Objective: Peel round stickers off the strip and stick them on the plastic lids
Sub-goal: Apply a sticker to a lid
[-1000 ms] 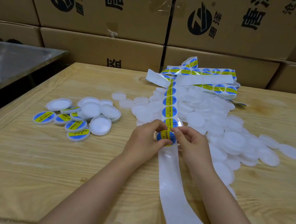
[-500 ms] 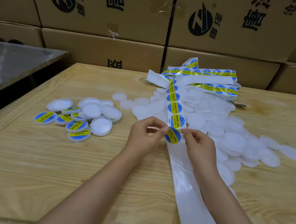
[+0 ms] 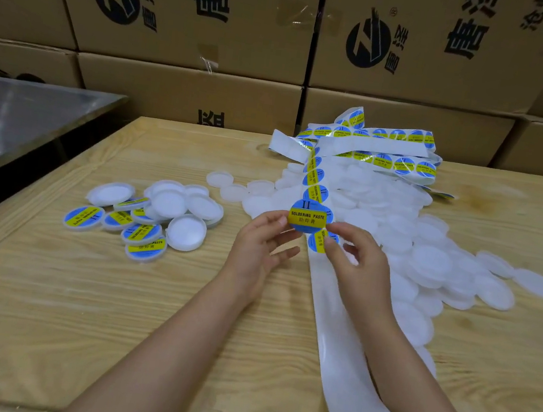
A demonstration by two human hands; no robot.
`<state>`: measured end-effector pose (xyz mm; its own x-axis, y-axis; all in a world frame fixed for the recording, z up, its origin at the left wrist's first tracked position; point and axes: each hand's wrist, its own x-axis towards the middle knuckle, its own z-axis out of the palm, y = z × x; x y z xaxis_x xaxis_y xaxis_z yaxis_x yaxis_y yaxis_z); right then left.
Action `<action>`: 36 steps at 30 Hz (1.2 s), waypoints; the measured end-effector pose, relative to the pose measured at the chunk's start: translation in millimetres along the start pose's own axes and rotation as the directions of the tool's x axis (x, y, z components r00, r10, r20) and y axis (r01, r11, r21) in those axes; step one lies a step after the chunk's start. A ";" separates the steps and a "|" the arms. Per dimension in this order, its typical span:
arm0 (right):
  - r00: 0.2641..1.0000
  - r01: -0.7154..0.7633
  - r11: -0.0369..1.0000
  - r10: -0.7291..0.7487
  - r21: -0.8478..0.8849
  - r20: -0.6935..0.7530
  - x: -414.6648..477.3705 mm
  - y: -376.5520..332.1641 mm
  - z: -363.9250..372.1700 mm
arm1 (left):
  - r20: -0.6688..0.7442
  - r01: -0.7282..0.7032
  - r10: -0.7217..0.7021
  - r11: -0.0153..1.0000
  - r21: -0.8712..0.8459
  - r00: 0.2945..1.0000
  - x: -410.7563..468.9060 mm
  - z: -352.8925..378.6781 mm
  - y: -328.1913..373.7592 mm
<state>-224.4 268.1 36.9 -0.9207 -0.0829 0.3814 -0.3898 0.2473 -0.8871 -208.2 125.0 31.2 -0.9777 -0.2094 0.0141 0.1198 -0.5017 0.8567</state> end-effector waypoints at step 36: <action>0.933 -0.351 0.875 0.296 0.332 0.205 5.4 2.5 1.0 | 0.050 -0.151 0.422 0.210 0.966 0.905 14.0 -28.7 -9.9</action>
<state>-230.4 267.4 36.4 -0.9786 -0.2020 0.0400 -0.0252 -0.0753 -0.9968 -218.1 103.0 8.2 -0.8432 -0.3595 0.3997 0.0060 0.7372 0.6756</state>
